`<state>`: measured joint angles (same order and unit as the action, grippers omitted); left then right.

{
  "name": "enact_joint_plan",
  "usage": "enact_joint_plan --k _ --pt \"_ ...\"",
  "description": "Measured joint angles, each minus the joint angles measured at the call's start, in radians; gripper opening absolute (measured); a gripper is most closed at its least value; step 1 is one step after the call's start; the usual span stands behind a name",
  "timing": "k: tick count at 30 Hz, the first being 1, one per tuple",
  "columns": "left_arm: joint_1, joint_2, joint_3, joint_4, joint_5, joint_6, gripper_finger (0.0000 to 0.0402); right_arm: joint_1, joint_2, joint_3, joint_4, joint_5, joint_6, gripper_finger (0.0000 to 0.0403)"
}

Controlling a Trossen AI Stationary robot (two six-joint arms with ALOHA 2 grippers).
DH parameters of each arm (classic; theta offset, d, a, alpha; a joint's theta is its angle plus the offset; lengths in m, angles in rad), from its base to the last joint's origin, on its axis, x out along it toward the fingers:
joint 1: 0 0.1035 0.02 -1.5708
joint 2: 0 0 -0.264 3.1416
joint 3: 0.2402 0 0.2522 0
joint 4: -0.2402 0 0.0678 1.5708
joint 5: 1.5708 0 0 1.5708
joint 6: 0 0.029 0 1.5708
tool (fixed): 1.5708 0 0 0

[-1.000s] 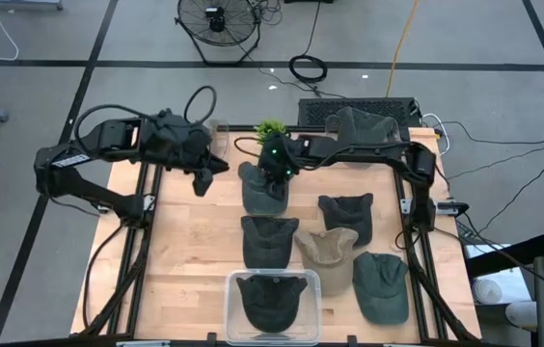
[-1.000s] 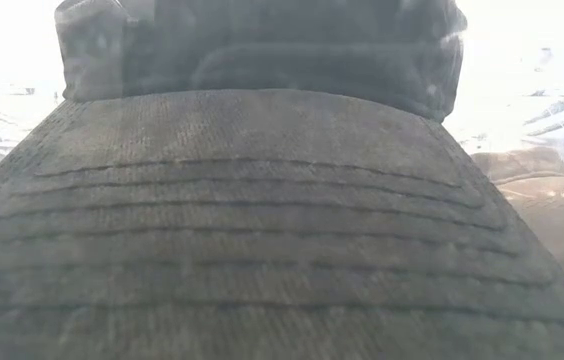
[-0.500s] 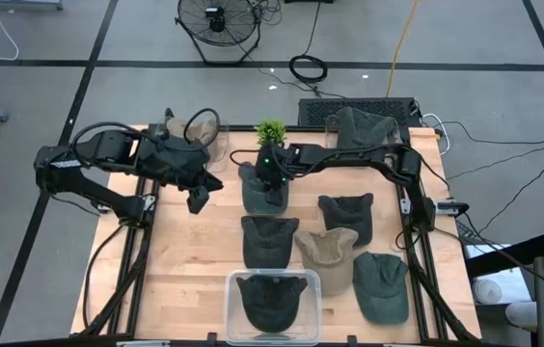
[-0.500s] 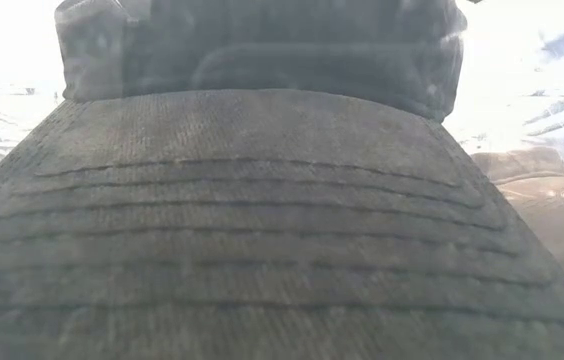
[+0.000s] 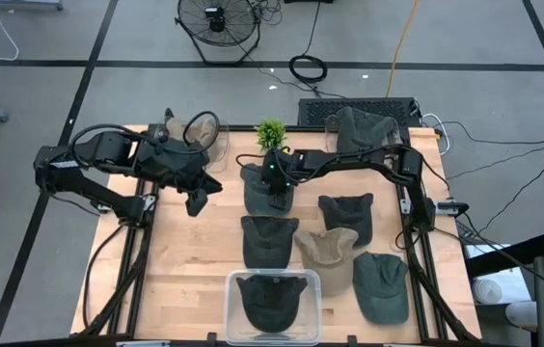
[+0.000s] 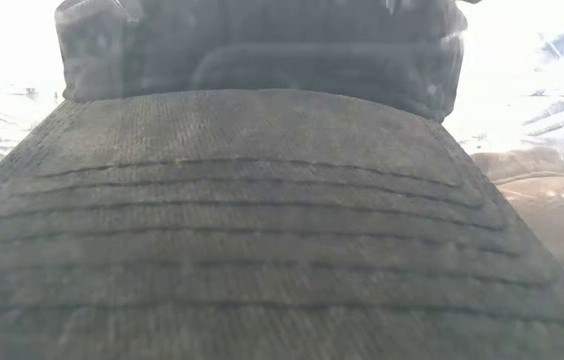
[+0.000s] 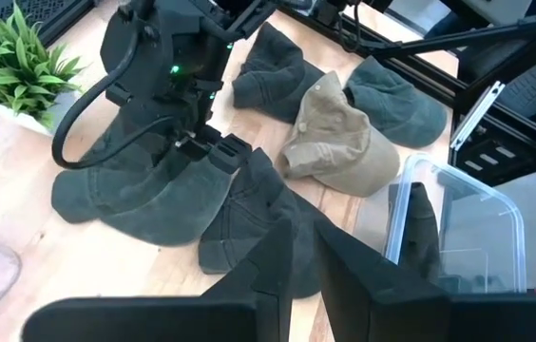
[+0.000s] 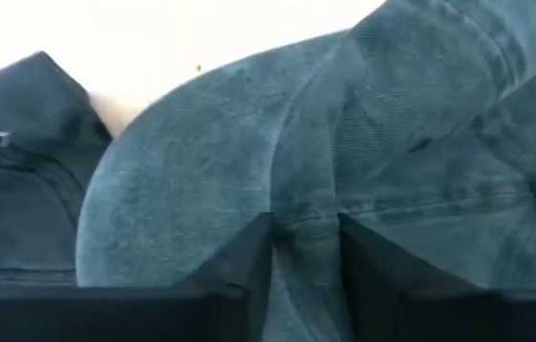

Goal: Pick & Place hat
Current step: Put the left dark gray cap into the right transparent bin

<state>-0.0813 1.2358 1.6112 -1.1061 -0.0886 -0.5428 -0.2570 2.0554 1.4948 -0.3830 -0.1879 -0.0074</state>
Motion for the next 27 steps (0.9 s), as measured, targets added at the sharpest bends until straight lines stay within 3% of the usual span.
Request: enact_joint_plan --k 5,9,16,19,23,27 --pt "-0.009 0.000 0.000 -0.002 0.000 0.014 0.0051 0.006 -0.055 -0.002 -0.051 0.001 -0.028 0.0011" --pt "-0.008 0.000 0.000 -0.002 -0.018 0.027 0.0051 0.004 -0.158 -0.003 -0.157 0.012 -0.106 0.0006" --pt "-0.009 0.000 0.000 0.001 -0.046 0.025 0.0051 0.013 -0.449 -0.003 -0.406 0.022 -0.180 0.0002" --pt "-0.008 0.000 0.000 0.001 -0.073 0.025 0.0051 0.034 -0.575 -0.003 -0.509 0.144 -0.207 0.0002" --pt "-0.008 0.000 0.000 0.011 -0.097 0.023 0.0051 0.046 -0.711 -0.009 -0.595 0.392 -0.270 0.0002" --pt "-0.008 0.000 0.000 0.034 -0.098 0.017 0.0051 -0.021 -0.829 -0.094 -0.593 0.546 -0.344 0.0001"
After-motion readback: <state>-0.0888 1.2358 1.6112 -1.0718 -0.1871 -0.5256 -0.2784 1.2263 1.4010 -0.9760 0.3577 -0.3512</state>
